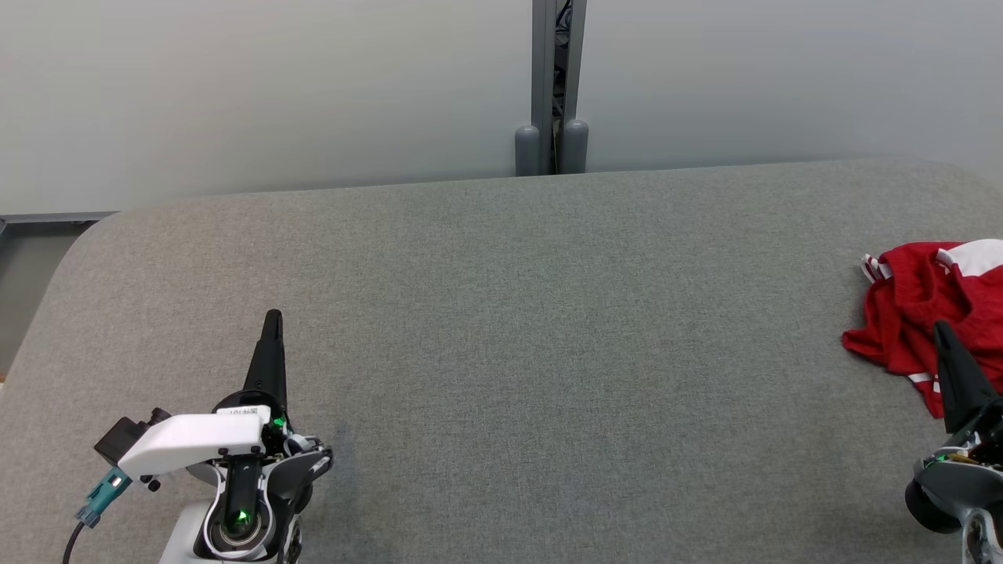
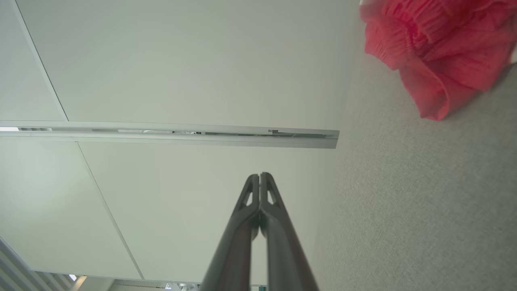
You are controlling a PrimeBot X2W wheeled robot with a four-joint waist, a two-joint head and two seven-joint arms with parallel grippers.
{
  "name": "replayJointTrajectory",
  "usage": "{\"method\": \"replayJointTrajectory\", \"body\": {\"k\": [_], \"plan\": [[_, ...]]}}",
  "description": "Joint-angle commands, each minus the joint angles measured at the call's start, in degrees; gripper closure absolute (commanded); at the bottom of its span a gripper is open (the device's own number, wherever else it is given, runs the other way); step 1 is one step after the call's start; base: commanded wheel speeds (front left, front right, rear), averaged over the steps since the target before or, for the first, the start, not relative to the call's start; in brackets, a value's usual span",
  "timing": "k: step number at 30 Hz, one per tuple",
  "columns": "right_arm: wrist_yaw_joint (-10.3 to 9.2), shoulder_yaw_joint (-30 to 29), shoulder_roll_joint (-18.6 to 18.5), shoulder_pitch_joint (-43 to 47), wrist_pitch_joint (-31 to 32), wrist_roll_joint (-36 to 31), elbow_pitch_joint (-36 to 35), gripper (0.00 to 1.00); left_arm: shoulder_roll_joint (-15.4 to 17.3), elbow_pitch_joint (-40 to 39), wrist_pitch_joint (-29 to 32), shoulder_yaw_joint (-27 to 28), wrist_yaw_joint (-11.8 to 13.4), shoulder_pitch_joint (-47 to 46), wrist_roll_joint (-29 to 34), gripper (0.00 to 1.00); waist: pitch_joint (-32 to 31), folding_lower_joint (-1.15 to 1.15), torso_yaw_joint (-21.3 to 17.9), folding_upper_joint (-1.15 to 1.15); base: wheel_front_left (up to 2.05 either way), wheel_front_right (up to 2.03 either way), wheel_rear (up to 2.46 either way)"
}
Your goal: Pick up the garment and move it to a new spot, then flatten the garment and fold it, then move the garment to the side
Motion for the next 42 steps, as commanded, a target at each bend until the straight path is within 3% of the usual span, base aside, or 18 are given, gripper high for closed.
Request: {"method": "replayJointTrajectory", "body": {"k": [1, 42], "plan": [[0.00, -0.12, -0.24, -0.39, -0.03, 0.21, -0.15, 1.00, 0.26, 0.00, 0.15, 0.06, -0.23, -0.49, -0.02, 1.00, 0.00, 0.00, 0.00, 0.00, 0.00, 0.00, 0.00], [0.00, 0.07, -0.38, -0.33, -0.21, 0.37, -0.16, 1.00, 0.25, -0.02, 0.15, 0.06, -0.23, -0.49, -0.01, 1.00, 0.00, 0.00, 0.00, 0.00, 0.00, 0.00, 0.00]]}}
